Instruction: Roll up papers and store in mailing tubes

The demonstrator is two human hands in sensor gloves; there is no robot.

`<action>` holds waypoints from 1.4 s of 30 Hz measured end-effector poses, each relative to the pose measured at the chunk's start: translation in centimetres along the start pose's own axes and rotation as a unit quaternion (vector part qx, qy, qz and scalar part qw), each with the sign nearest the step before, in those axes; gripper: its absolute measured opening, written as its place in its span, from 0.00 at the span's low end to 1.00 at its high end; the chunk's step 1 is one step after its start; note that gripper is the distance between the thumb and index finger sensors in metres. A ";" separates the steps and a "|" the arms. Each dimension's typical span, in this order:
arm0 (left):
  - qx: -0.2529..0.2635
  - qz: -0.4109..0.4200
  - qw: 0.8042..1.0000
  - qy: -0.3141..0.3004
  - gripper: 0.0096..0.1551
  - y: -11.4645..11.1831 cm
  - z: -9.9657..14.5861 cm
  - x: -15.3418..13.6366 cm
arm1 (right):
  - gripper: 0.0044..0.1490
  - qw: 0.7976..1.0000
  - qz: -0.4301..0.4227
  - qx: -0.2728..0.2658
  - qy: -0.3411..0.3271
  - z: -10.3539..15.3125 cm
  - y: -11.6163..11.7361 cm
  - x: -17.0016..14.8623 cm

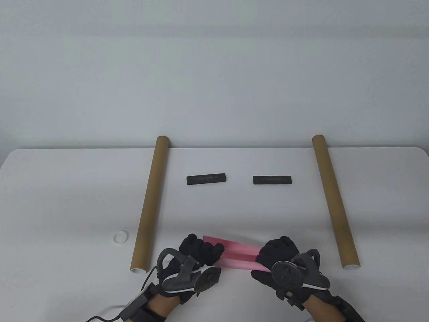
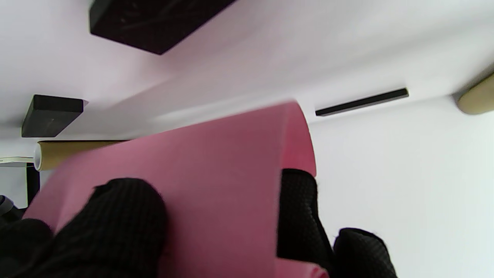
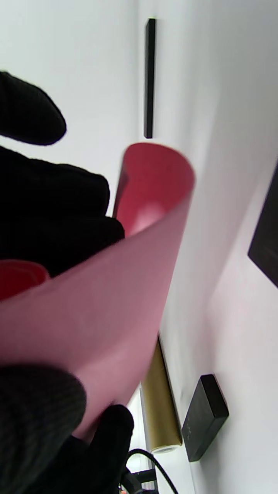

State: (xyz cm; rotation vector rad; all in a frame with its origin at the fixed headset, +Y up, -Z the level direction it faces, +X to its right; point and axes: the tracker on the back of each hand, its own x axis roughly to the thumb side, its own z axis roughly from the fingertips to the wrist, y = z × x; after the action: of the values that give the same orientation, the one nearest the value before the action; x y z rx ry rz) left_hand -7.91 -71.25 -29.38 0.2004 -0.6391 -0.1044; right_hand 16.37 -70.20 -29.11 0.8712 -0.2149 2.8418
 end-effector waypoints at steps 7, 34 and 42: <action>-0.046 0.057 0.997 0.035 0.33 -0.7 -0.2 -1.5 | 0.41 0.998 0.058 -0.026 0.006 0.1 -0.2 0.3; -0.006 0.038 0.999 0.007 0.36 0.5 0.3 -0.8 | 0.41 0.999 -0.026 -0.036 0.001 0.3 -0.5 -0.3; -0.017 0.050 0.998 0.017 0.39 0.6 0.3 -1.0 | 0.35 0.998 0.017 -0.063 -0.011 0.6 -0.9 0.4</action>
State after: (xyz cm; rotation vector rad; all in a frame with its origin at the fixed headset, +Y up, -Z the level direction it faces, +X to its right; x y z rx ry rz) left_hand -8.87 -70.56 -29.61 0.1375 -0.6114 -0.0148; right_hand 16.54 -69.41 -28.37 0.8802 -0.4094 2.8153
